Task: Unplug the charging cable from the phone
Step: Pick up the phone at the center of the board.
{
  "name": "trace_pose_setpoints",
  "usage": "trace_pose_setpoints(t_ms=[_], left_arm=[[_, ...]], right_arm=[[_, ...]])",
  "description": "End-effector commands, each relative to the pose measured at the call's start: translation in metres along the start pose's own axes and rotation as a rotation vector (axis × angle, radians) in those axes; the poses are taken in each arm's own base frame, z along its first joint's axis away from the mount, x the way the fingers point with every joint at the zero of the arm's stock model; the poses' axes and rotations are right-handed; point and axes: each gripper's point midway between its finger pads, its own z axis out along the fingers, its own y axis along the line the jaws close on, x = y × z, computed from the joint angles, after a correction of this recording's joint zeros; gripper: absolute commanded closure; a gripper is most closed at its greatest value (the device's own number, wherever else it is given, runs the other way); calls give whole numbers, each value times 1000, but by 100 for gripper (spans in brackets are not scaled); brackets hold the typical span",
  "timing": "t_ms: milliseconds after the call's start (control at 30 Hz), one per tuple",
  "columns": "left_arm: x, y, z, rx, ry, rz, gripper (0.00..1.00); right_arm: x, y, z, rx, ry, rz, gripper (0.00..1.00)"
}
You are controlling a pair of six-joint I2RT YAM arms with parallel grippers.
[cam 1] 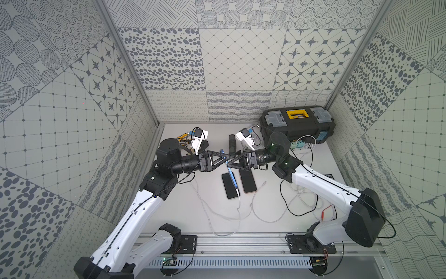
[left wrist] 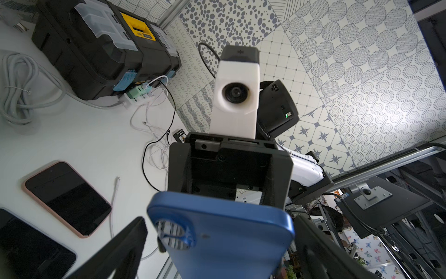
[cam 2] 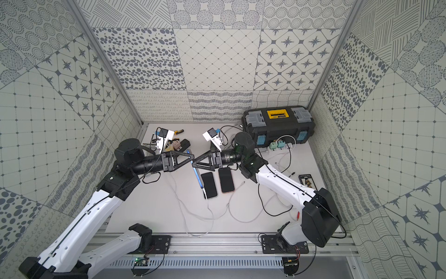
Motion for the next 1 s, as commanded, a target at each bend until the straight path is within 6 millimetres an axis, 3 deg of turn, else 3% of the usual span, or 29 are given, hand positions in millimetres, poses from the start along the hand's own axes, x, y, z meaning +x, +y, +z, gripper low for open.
trace_pose_setpoints(t_ms=[0, 267, 433, 633, 967], left_arm=[[-5, -13, 0, 66, -7, 41, 3], [-4, -15, -1, 76, -7, 51, 12], [-4, -15, 0, 76, -9, 52, 31], [-4, -14, -1, 77, -18, 56, 47], [-9, -22, -5, 87, -53, 105, 92]], right_arm=[[-13, 23, 4, -69, -14, -85, 50], [-11, 21, 7, -73, -13, -82, 50], [-10, 21, 6, -74, -13, -82, 50], [-8, 20, 6, -75, -9, -81, 49], [5, 21, -1, -30, 7, -128, 13]])
